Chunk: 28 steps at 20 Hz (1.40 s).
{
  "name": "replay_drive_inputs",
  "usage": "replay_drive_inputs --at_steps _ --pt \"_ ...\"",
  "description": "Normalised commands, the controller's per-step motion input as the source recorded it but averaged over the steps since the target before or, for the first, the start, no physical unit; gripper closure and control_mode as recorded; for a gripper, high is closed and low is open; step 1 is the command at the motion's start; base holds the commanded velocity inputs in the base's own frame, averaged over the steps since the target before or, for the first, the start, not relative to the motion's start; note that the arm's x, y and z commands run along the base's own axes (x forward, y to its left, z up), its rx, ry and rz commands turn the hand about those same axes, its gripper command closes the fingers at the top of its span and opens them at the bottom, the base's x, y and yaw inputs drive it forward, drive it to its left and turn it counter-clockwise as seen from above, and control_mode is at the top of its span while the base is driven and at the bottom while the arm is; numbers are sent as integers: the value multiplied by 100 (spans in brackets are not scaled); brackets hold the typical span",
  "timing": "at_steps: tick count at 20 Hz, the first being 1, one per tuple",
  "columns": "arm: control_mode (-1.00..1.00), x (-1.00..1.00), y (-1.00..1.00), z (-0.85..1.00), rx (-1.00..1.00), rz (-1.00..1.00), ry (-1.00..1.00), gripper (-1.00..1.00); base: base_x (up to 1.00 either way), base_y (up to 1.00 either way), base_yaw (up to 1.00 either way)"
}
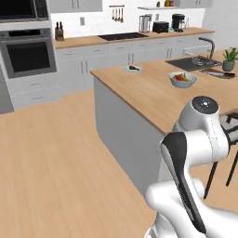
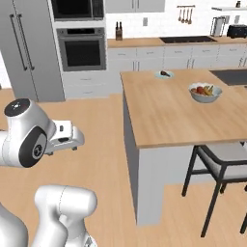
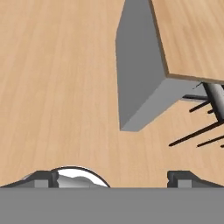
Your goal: Pick up the knife from the drawer and place it on the cutting board. Then place the meat from the plate to the cutting board.
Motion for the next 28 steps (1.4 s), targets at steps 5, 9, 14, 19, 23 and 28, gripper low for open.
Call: replay_drive_inputs --at_steps 5,9,14,19,23,28 --pt "100 0 0 0 0 0 0 -100 73 100 -23" --pt "100 0 0 0 0 0 0 -100 99 100 -23" --pt "100 0 0 0 0 0 0 -100 100 100 -24" --pt "100 0 0 0 0 0 0 -100 100 100 -28" --pt "100 0 0 0 0 0 0 -100 100 97 -35" --pt "100 0 0 0 0 0 0 -100 100 75 -36"
